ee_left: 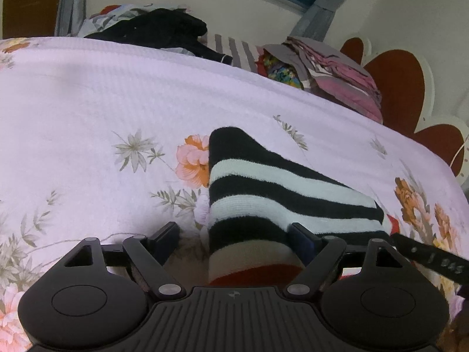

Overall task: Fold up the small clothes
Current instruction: 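Hold the striped bundle with both grippers and flatten it on the sheet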

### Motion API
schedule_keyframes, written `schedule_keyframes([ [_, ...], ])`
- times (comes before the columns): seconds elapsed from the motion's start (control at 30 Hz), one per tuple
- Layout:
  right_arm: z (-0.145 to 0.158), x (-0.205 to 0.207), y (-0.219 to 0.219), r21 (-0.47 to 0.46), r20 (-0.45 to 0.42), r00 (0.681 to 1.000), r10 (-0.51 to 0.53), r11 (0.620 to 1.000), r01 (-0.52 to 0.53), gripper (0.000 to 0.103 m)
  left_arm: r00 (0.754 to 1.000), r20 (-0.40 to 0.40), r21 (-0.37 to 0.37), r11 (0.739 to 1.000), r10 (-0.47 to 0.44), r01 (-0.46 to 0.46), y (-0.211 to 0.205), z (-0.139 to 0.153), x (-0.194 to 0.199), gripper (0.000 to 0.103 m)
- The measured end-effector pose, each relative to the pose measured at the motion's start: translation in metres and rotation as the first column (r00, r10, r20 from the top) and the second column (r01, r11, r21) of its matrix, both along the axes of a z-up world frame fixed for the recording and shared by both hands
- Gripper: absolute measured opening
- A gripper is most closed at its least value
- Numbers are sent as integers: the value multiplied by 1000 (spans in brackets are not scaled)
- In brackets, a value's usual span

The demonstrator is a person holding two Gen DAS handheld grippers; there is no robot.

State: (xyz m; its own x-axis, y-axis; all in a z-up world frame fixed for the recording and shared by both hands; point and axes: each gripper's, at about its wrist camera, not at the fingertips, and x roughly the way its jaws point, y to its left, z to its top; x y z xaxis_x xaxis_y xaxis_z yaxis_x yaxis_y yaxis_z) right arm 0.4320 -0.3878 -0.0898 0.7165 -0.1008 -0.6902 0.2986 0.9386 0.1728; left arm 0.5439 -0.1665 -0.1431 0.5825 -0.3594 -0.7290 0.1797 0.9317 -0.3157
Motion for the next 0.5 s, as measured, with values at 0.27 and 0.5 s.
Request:
schedule_keyframes([
  [0.27,1,-6,-1,-4,3,1000,1,1000,-1,19,1000,0,30,999,10,-10,0,8,-4,84],
  [0.5,31,-40,9,21,61,994,90,996,-92,27,997,61,55,997,-53,50,6,33,-38,84],
])
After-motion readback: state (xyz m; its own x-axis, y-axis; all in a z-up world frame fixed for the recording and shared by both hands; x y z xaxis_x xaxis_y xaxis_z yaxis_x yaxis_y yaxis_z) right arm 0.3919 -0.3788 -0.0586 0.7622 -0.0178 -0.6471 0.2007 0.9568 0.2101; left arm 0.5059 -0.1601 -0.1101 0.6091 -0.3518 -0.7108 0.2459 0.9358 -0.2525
